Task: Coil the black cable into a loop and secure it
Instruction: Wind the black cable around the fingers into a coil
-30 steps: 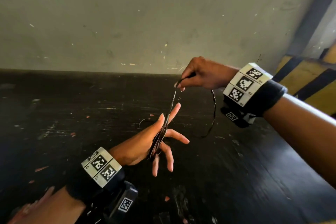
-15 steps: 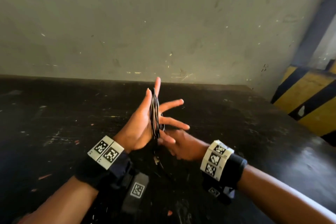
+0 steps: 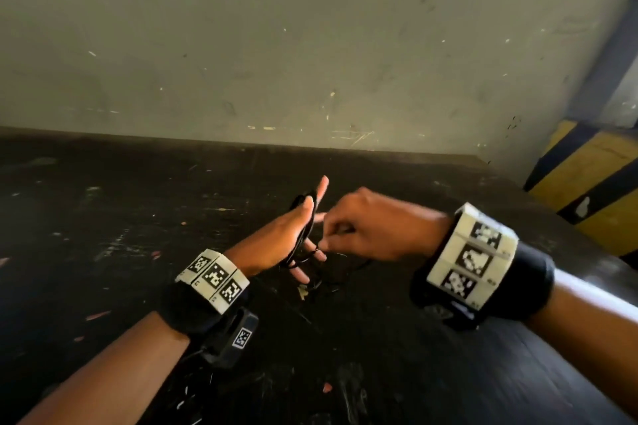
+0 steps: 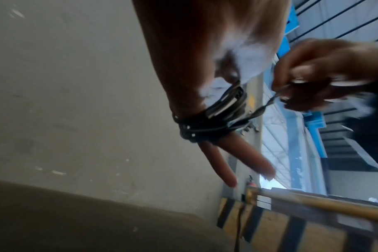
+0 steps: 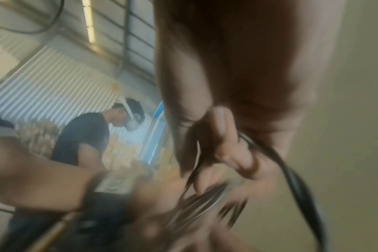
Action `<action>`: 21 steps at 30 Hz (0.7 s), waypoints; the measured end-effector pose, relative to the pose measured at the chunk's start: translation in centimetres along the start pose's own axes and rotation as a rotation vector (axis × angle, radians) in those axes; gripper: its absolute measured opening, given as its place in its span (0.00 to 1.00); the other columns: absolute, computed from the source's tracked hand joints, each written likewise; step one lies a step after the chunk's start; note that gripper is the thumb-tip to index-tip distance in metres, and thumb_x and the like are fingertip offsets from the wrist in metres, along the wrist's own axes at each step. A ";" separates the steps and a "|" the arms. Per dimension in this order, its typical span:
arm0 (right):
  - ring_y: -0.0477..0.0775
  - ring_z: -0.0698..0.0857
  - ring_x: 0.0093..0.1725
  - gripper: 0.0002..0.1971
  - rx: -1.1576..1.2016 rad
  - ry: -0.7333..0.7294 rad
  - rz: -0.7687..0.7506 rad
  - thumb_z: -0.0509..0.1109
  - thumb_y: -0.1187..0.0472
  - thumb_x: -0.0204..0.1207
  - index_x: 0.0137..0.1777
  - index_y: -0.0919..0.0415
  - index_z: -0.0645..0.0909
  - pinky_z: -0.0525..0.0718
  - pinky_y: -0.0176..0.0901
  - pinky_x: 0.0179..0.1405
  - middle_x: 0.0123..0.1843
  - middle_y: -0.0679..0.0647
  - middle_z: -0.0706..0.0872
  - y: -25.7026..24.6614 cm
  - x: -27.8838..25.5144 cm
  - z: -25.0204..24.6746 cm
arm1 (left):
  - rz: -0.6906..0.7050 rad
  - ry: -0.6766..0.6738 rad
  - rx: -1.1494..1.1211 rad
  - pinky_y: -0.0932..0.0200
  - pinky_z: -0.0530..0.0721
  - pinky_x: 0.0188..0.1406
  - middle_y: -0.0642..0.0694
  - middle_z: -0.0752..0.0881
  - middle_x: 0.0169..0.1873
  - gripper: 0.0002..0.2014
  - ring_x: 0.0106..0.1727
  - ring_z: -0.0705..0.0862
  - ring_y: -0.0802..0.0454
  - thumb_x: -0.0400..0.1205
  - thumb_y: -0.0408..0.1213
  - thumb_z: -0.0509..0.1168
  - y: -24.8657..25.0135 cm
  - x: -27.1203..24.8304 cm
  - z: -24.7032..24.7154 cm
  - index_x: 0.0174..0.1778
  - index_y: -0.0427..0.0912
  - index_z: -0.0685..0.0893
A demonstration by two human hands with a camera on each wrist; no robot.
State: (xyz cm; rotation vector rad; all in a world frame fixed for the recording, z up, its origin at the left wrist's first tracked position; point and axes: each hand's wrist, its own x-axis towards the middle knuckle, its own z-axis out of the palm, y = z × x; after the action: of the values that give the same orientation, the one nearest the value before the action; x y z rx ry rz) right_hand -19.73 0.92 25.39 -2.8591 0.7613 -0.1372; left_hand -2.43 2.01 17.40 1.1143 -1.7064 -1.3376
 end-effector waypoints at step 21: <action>0.57 0.78 0.25 0.17 0.702 0.303 0.160 0.57 0.63 0.85 0.36 0.58 0.82 0.76 0.37 0.19 0.30 0.56 0.82 3.8 1.4 4.5 | 0.222 -0.241 -0.687 0.46 0.90 0.22 0.40 0.69 0.79 0.27 0.56 0.88 0.34 0.76 0.64 0.47 5.6 -2.0 0.8 0.75 0.78 0.57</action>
State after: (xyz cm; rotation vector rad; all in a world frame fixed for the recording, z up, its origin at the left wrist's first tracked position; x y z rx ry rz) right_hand -19.77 -2.34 20.32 -2.1258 0.7898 -0.6776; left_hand -3.54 4.69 22.69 0.3746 -1.3012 -1.7652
